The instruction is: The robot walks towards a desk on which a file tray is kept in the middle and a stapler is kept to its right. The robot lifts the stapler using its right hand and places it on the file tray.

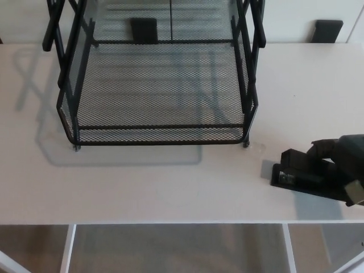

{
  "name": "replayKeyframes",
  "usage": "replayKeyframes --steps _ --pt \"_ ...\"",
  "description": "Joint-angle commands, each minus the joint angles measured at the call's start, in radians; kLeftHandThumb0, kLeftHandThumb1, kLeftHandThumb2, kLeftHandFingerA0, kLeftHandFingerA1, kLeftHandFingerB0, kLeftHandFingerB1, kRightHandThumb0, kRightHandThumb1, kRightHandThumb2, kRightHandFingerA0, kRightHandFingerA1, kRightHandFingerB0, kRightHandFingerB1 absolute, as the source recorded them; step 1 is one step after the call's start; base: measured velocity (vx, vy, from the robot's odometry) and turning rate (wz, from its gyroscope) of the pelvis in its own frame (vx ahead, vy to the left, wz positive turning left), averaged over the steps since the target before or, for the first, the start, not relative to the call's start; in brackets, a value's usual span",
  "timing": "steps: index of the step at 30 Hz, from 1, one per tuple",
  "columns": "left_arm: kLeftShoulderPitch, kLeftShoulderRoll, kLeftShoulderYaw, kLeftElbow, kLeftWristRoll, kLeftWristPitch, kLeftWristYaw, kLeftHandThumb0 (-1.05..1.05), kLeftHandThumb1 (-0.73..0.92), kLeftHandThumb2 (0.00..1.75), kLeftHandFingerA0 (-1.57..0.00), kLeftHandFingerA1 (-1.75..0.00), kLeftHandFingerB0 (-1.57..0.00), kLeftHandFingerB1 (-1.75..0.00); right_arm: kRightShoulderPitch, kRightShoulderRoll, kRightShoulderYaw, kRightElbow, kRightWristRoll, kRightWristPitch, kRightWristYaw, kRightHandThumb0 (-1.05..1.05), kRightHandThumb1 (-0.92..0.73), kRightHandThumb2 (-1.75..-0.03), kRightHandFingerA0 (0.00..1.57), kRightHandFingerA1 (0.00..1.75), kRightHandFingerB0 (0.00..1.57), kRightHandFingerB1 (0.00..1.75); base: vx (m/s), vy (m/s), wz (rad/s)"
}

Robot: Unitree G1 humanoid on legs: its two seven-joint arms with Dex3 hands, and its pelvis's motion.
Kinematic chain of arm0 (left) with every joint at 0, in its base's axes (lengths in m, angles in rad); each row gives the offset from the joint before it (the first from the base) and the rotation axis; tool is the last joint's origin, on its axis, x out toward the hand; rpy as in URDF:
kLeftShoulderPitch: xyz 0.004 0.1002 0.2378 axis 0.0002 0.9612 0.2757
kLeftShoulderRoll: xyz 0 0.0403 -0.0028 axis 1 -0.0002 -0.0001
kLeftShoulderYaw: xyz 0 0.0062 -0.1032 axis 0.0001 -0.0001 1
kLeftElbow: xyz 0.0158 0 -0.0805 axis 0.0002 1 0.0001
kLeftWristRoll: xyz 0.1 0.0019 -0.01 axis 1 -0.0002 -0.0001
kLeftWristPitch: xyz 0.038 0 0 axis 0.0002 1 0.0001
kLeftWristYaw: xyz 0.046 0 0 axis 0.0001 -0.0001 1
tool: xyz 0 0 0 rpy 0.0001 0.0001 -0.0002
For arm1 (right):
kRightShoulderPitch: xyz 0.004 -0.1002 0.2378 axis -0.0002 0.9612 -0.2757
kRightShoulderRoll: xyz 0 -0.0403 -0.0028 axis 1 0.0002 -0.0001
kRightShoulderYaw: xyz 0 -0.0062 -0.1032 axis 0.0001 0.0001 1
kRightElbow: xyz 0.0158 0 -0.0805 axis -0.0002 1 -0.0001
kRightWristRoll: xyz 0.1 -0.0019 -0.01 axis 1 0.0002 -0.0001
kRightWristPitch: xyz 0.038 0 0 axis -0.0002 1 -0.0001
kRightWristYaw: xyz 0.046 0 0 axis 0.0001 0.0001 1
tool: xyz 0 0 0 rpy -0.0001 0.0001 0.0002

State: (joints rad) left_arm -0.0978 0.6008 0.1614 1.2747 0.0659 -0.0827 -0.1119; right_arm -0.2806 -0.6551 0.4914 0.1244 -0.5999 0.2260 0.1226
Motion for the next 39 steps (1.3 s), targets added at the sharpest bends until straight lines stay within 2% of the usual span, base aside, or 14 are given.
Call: replayKeyframes --steps 1,3,4,5,9,10,13,14,19,21,25,28,33,39 --pt "-0.006 0.01 -0.025 0.005 0.026 0.02 0.019 -0.48 0.8 0.65 -0.27 -0.33 -0.29 -0.32 0.087 0.07 0.051 0.189 -0.211 -0.089 -0.473 -0.33 -0.63 -0.59 0.96 1.61 0.93 0.72 0.0 0.0 0.0" --pt "0.001 0.011 -0.019 -0.002 0.018 0.018 0.011 -0.26 0.57 1.06 -0.11 -0.5 -0.1 -0.48 0.097 0.084 0.032 0.192 -0.189 -0.112 -0.51 -0.33 -0.62 -0.61 0.91 1.72 0.86 0.98 0.0 0.0 0.0" --pt "-0.003 0.008 -0.012 0.006 0.012 0.019 0.016 -0.48 0.8 0.64 -0.28 -0.33 -0.29 -0.31 0.102 0.083 0.027 0.196 -0.195 -0.125 -0.548 -0.36 -0.5 -0.93 1.22 1.37 0.88 1.08 0.0 0.0 0.0" --pt "-0.003 0.01 -0.01 0.01 0.011 0.016 0.015 -0.48 0.79 0.64 -0.28 -0.33 -0.29 -0.31 0.106 0.084 0.019 0.193 -0.188 -0.133 -0.56 -0.28 -0.66 -0.62 0.9 1.75 0.8 1.32 0.0 0.0 0.0" --pt "0.0 0.011 -0.004 0.017 0.007 0.015 0.019 -0.49 0.8 0.64 -0.31 -0.34 -0.26 -0.3 0.122 0.029 -0.014 0.151 -0.156 -0.195 -0.528 -0.2 -0.72 -0.67 0.83 1.71 0.73 1.49 0.0 0.0 0.0" --pt "0.001 0.016 -0.011 0.009 0.012 0.026 0.015 -0.26 0.57 1.06 -0.11 -0.5 -0.1 -0.48 0.118 0.016 -0.039 0.141 -0.151 -0.198 -0.545 -0.21 -0.72 -0.69 0.84 1.75 0.72 1.55 0.0 0.0 0.0" --pt "0.012 0.021 -0.016 0.007 0.018 0.018 0.015 -0.26 0.57 1.06 -0.12 -0.49 -0.1 -0.48 0.107 -0.021 -0.051 0.126 -0.157 -0.225 -0.528 -0.18 -0.73 -0.82 0.97 1.69 0.75 1.48 0.0 0.0 0.0" --pt "0.015 0.024 -0.013 0.008 0.016 0.017 0.015 -0.5 0.8 0.64 -0.3 -0.34 -0.26 -0.3 0.087 -0.048 -0.053 0.129 -0.157 -0.265 -0.521 -0.18 -0.68 -0.8 0.88 1.62 0.73 1.45 0.0 0.0 0.0" --pt "0.025 0.028 0.003 0.01 -0.003 0.01 -0.006 -0.26 0.56 1.06 -0.11 -0.49 -0.09 -0.48 -0.007 -0.064 -0.12 0.052 -0.174 -0.19 -0.459 -0.28 -0.69 -0.68 0.92 1.15 0.81 1.23 0.0 0.0 0.0" --pt "0.026 0.029 -0.002 0.01 0.004 0.013 0.003 -0.51 0.8 0.64 -0.33 -0.34 -0.25 -0.3 -0.046 -0.073 -0.143 0.035 -0.149 -0.213 -0.399 -0.22 -0.66 -0.8 0.9 1.31 0.78 1.32 0.0 0.0 0.0" --pt "0.024 0.034 -0.026 0.005 0.022 0.017 0.008 -0.51 0.81 0.64 -0.32 -0.34 -0.25 -0.3 -0.188 -0.066 -0.173 0.038 -0.137 -0.267 -0.335 -0.19 -0.61 -0.89 0.87 1.64 0.7 1.47 0.0 0.0 0.0" --pt "0.027 0.033 -0.018 0.007 0.011 0.013 0.008 -0.5 0.81 0.64 -0.33 -0.34 -0.26 -0.3 -0.291 -0.017 -0.158 -0.025 -0.166 -0.201 -0.259 -0.4 -0.72 -0.62 0.9 1.15 0.81 1.18 0.0 0.0 0.0" --pt "0.033 0.029 -0.019 0.007 0.009 0.007 0.006 -0.51 0.81 0.64 -0.32 -0.33 -0.24 -0.29 -0.368 0.056 -0.152 -0.024 -0.185 -0.201 -0.289 -0.27 -0.64 -0.83 0.88 1.75 0.72 1.58 0.0 0.0 0.0" --pt "0.036 0.024 0.0 0.0 -0.009 0.018 0.006 -0.49 0.8 0.64 -0.34 -0.34 -0.24 -0.3 -0.47 0.12 -0.145 0.017 -0.213 -0.208 -0.273 -0.23 -0.56 -0.82 0.96 1.75 0.79 1.47 0.0 0.0 0.0"
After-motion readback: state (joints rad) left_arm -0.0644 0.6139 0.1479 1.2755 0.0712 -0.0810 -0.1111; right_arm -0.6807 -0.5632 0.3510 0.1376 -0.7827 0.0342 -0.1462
